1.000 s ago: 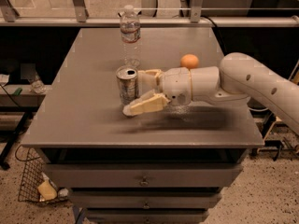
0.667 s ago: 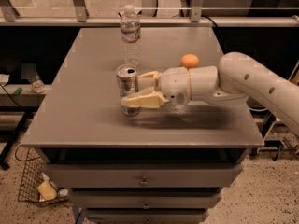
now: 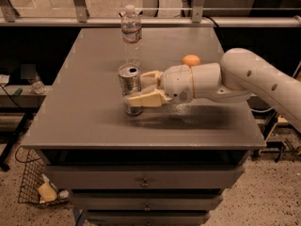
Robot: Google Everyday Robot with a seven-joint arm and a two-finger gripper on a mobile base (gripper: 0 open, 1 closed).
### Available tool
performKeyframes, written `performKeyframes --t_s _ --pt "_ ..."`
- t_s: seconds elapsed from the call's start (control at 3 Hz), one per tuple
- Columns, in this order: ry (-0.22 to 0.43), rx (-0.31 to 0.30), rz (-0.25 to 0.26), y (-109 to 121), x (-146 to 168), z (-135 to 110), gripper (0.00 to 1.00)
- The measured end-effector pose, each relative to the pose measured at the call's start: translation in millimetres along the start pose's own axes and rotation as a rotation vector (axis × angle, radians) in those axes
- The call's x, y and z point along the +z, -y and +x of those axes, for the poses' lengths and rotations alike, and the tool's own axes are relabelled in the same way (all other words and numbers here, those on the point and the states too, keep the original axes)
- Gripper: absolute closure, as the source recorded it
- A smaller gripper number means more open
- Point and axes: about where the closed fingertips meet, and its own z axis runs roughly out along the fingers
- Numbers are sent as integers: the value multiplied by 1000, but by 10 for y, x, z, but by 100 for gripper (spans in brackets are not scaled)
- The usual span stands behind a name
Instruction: Knock redbull can over
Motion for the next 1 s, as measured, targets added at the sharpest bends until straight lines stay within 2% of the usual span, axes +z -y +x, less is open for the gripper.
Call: performKeyframes --t_s 0.33,0.67,1.0 --pt "-106 -23 -23 149 -211 -10 100" --pt "-295 -50 -69 317 -482 22 100" --pt "-507 -64 -127 341 -646 136 100"
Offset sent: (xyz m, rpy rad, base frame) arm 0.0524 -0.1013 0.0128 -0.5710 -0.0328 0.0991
